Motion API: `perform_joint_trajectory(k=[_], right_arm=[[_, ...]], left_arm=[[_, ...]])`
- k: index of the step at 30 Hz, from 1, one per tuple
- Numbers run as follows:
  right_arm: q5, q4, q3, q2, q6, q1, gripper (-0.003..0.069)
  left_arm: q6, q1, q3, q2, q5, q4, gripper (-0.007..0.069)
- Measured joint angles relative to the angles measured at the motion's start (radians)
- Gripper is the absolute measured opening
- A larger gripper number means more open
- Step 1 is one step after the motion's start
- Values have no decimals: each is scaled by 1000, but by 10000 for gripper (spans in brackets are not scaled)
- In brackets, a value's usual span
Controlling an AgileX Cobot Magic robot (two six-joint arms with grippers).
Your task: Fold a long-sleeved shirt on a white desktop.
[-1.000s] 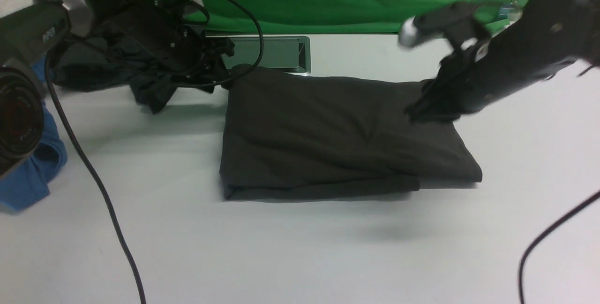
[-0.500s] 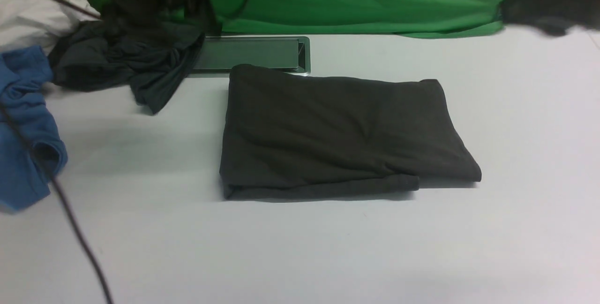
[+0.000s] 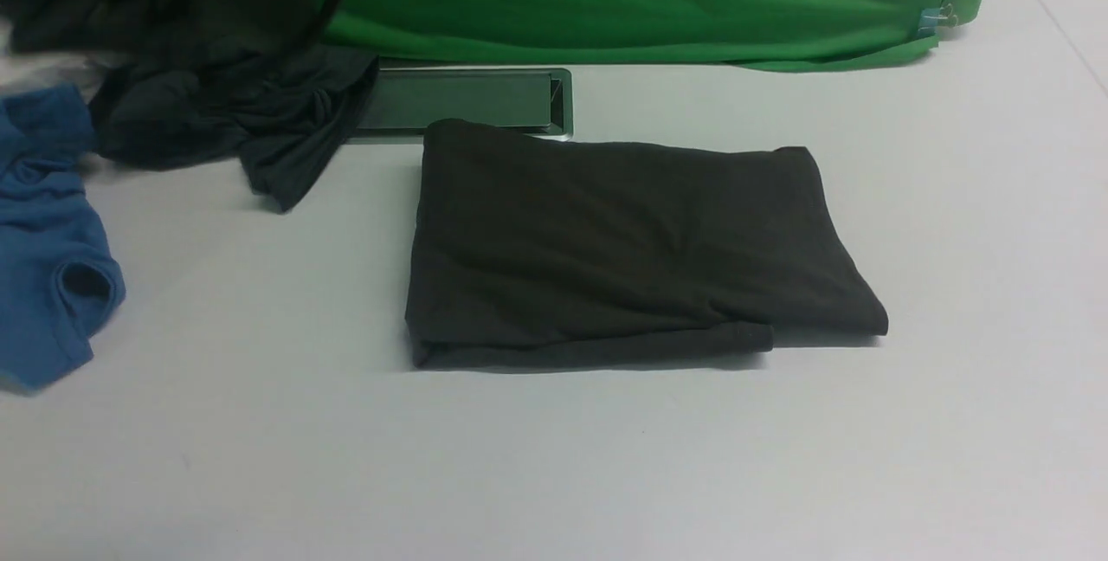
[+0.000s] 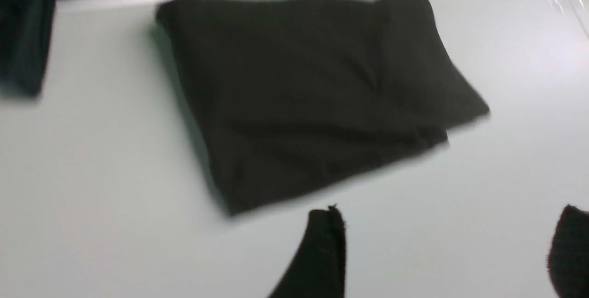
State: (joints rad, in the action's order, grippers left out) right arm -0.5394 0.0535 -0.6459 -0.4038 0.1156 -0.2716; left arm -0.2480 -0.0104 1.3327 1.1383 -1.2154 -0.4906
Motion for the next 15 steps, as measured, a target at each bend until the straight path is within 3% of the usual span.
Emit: perform_joint_trajectory(k=[2,6,11,15], right_arm=[[-5,0,48,56,-4,-12,20],[-3,-3,112,178,-7,-67,19],[23,-5,115,222,-8,-89,24],[24,-6,115,222,-8,-89,31]], left_arm=[[0,0,-95,-102,-1,0,535],[22,0,-352,-408,-9,2,336],[61,0,-526,-657,-19,23,66],[67,0,-548,-747,-18,23,17]])
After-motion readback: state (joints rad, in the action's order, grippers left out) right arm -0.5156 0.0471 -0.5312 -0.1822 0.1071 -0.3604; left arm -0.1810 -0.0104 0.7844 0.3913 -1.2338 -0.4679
